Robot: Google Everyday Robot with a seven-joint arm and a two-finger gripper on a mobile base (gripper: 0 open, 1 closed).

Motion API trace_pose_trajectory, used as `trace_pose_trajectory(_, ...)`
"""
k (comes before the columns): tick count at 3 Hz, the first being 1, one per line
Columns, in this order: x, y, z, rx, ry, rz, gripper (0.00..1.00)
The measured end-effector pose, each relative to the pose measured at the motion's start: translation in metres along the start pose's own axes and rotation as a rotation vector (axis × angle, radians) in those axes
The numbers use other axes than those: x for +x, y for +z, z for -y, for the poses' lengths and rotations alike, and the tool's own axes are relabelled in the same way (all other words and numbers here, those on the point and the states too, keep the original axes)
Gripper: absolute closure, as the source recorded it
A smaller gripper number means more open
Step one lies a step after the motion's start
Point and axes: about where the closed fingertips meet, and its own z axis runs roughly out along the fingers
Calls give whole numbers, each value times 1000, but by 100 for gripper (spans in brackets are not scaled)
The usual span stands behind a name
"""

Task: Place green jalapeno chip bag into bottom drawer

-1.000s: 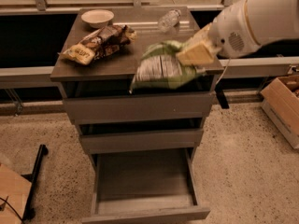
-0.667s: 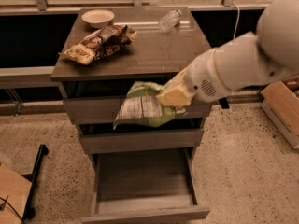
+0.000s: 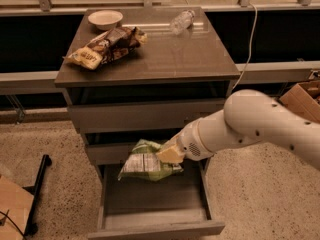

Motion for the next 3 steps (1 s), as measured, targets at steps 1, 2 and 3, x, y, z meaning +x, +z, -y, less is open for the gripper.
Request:
trace_pose_trajectory(1,41,57,33,-26,85,0,100)
trace_pose_trajectory(2,74,109,64,-58,157,-8,100)
trace_pose_trajectory(3,111,160,89,-97,206,-16,100)
